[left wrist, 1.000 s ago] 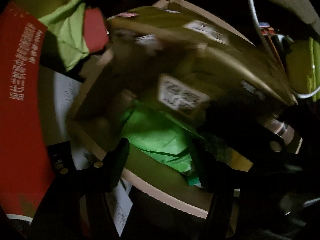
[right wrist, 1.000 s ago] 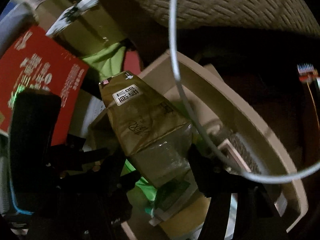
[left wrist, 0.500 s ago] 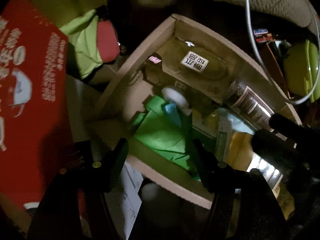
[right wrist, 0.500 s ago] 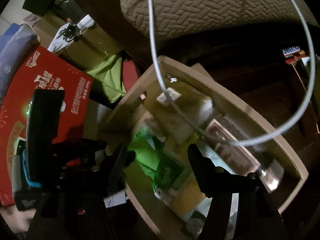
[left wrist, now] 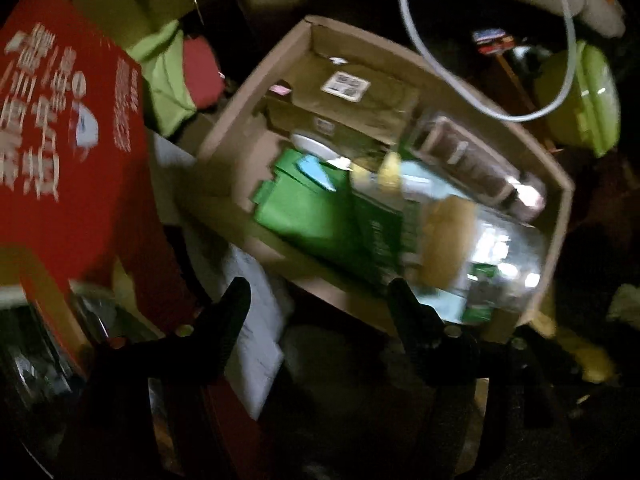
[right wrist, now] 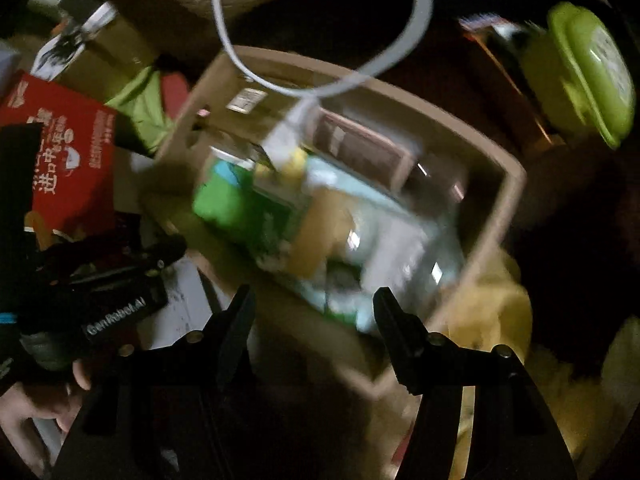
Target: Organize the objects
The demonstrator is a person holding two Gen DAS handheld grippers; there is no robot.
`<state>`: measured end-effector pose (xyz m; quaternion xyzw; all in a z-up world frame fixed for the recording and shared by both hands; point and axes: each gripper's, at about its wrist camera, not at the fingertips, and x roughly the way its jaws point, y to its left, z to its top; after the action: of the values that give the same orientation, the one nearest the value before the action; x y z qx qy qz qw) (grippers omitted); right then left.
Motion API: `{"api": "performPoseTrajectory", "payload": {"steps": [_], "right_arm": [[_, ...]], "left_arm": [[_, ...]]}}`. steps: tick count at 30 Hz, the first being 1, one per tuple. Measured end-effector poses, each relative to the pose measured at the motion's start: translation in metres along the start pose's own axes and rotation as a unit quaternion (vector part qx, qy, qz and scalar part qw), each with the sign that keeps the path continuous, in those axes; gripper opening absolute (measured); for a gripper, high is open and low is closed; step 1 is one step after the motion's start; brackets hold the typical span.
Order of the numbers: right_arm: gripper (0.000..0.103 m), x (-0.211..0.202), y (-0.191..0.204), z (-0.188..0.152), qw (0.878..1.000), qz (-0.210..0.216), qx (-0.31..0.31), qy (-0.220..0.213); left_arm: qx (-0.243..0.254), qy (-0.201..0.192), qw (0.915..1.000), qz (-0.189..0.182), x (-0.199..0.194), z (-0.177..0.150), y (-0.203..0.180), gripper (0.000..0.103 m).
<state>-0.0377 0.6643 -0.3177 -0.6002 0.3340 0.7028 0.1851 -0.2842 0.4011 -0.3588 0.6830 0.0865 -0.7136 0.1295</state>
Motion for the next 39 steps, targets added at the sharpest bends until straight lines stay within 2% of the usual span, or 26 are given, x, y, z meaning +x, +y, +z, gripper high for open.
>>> {"api": "performPoseTrajectory", "payload": {"steps": [4, 9, 13, 16, 19, 22, 26, 32, 36, 39], "right_arm": [[0.06, -0.022, 0.007, -0.021, 0.998, -0.047, -0.018, -0.022], [0.059, -0.047, 0.018, -0.045, 0.995, -0.077, -0.02, -0.054], [0.059, -0.062, 0.031, -0.061, 0.994, -0.081, -0.029, -0.065], [0.059, -0.074, 0.035, -0.069, 0.994, -0.08, -0.027, -0.071], [0.059, -0.091, 0.032, -0.077, 0.996, -0.054, -0.002, -0.078], [0.059, -0.108, 0.032, -0.088, 0.994, -0.059, 0.002, -0.089], [0.059, -0.123, 0.026, -0.099, 0.993, -0.064, 0.011, -0.101], [0.059, -0.143, 0.022, -0.113, 0.99, -0.067, 0.017, -0.124], [0.061, -0.155, 0.025, -0.123, 0.988, -0.068, 0.015, -0.14], [0.062, -0.165, 0.03, -0.135, 0.984, -0.071, 0.02, -0.162]], "left_arm": [[0.008, -0.009, 0.9998, -0.015, -0.017, -0.014, -0.01, 0.067], [0.015, -0.028, 0.9991, -0.03, -0.042, -0.03, -0.023, 0.068], [0.012, -0.048, 0.9985, -0.025, -0.064, -0.044, -0.026, 0.07], [0.004, -0.063, 0.9977, -0.024, -0.079, -0.055, -0.026, 0.078], [-0.006, -0.085, 0.996, -0.027, -0.097, -0.066, -0.024, 0.083], [-0.009, -0.1, 0.9942, -0.038, -0.111, -0.076, -0.025, 0.086], [0.008, -0.123, 0.9917, -0.036, -0.127, -0.086, -0.032, 0.088], [0.042, -0.174, 0.9826, -0.051, -0.157, -0.106, -0.048, 0.093], [0.033, -0.178, 0.9813, -0.066, -0.166, -0.115, -0.046, 0.099], [0.023, -0.189, 0.9799, -0.059, -0.176, -0.124, -0.042, 0.099]]}}
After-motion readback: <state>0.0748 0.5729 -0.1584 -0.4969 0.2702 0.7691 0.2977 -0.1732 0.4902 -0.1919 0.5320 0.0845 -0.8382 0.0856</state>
